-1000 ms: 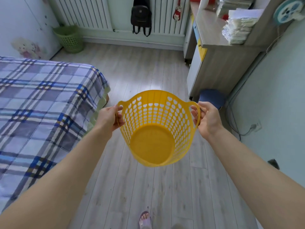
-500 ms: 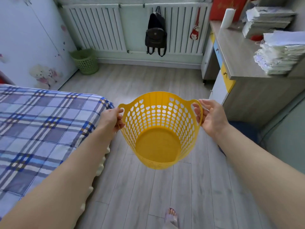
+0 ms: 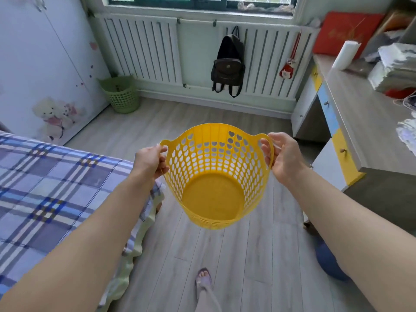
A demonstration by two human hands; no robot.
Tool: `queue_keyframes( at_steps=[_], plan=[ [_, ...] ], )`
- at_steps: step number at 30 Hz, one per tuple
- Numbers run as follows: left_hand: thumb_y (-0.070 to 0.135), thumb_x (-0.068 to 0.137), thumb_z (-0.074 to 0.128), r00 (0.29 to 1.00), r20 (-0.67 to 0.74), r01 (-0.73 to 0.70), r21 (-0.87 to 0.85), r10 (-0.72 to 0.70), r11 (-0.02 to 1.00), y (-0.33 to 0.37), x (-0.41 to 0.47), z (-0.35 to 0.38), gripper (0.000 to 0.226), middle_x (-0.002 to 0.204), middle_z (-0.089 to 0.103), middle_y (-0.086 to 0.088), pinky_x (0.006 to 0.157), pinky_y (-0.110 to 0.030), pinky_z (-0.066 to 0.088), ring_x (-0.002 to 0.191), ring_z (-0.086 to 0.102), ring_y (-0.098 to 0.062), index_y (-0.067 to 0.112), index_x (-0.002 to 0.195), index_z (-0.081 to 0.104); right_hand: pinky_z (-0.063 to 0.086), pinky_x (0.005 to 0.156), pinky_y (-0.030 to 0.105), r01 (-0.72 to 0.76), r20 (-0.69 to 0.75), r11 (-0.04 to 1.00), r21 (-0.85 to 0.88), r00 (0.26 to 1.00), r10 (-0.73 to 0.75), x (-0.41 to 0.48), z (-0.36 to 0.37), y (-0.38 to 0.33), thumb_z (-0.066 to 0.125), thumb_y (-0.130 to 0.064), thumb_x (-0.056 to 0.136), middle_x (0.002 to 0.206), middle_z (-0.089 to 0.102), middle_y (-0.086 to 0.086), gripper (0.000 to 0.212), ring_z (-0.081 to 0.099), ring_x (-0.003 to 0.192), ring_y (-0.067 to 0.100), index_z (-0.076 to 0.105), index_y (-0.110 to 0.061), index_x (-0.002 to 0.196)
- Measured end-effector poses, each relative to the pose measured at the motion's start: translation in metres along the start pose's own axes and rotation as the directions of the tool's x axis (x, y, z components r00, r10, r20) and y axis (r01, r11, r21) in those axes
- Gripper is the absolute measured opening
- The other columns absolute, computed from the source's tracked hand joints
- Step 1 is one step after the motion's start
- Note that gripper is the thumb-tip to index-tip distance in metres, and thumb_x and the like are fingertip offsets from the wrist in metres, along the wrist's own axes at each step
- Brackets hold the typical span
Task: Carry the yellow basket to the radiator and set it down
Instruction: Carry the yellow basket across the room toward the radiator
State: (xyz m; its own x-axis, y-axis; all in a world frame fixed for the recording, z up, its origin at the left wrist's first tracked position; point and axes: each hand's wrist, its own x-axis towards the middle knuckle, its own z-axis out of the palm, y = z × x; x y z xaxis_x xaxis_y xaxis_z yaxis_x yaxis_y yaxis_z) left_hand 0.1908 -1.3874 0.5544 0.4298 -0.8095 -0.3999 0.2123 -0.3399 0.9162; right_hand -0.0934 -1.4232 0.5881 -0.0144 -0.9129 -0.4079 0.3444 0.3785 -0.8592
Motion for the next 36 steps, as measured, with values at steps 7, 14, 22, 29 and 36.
queue_keyframes(
  at_steps=[7, 14, 22, 29, 36],
  plan=[
    [0.024, 0.092, 0.037, 1.0, -0.011, -0.018, 0.036, 0.018, 0.999, 0.063, 0.129, 0.023, 0.025, 0.06, 0.041, 0.001, 0.051, -0.023, 0.044, 0.042, 0.04, -0.009, 0.011, 0.1, 0.058, 0.039, 0.063, 0.022, 0.0, -0.039, 1.0, 0.012, 0.999, 0.0, 0.117, 0.065, -0.037, 0.053, -0.024, 0.084, 0.083, 0.059, -0.002, 0.012, 0.053, 0.071, 0.008, 0.06, -0.014, 0.081],
    [0.026, 0.093, 0.037, 0.999, -0.015, -0.032, 0.05, 0.033, 0.998, 0.121, 0.267, 0.048, 0.027, 0.06, 0.042, 0.002, 0.043, -0.019, 0.045, 0.038, 0.041, -0.007, 0.016, 0.08, 0.059, 0.042, 0.063, 0.023, 0.012, -0.022, 1.0, -0.009, 1.0, -0.012, 0.244, 0.131, -0.067, 0.053, -0.025, 0.083, 0.079, 0.06, -0.002, 0.013, 0.054, 0.069, 0.009, 0.06, -0.015, 0.08],
    [0.021, 0.091, 0.04, 0.995, -0.099, -0.018, 0.05, 0.023, 0.999, 0.192, 0.43, 0.073, 0.023, 0.06, 0.041, 0.001, 0.04, -0.016, 0.044, 0.049, 0.038, -0.012, 0.017, 0.077, 0.058, 0.043, 0.081, 0.03, 0.002, 0.042, 1.0, 0.009, 0.999, -0.003, 0.427, 0.226, -0.108, 0.055, -0.026, 0.083, 0.088, 0.063, 0.0, 0.019, 0.057, 0.079, 0.013, 0.06, -0.012, 0.095],
    [0.018, 0.089, 0.043, 0.984, -0.178, -0.028, 0.017, 0.03, 0.999, 0.257, 0.565, 0.068, 0.02, 0.06, 0.041, -0.001, 0.038, -0.014, 0.045, 0.049, 0.038, -0.013, 0.015, 0.076, 0.057, 0.045, 0.072, 0.027, -0.007, 0.041, 0.995, -0.097, 0.999, 0.011, 0.563, 0.333, -0.137, 0.054, -0.023, 0.084, 0.088, 0.065, -0.002, 0.014, 0.059, 0.081, 0.011, 0.063, -0.013, 0.087],
    [0.013, 0.089, 0.048, 0.968, -0.25, 0.001, 0.017, 0.003, 1.0, 0.303, 0.72, 0.026, 0.022, 0.059, 0.043, -0.002, 0.042, -0.019, 0.045, 0.04, 0.04, -0.009, 0.014, 0.068, 0.054, 0.047, 0.067, 0.028, -0.055, 0.065, 0.99, -0.13, 0.996, 0.064, 0.694, 0.457, -0.135, 0.057, -0.025, 0.081, 0.088, 0.064, 0.0, 0.013, 0.058, 0.079, 0.012, 0.062, -0.014, 0.083]
  ],
)
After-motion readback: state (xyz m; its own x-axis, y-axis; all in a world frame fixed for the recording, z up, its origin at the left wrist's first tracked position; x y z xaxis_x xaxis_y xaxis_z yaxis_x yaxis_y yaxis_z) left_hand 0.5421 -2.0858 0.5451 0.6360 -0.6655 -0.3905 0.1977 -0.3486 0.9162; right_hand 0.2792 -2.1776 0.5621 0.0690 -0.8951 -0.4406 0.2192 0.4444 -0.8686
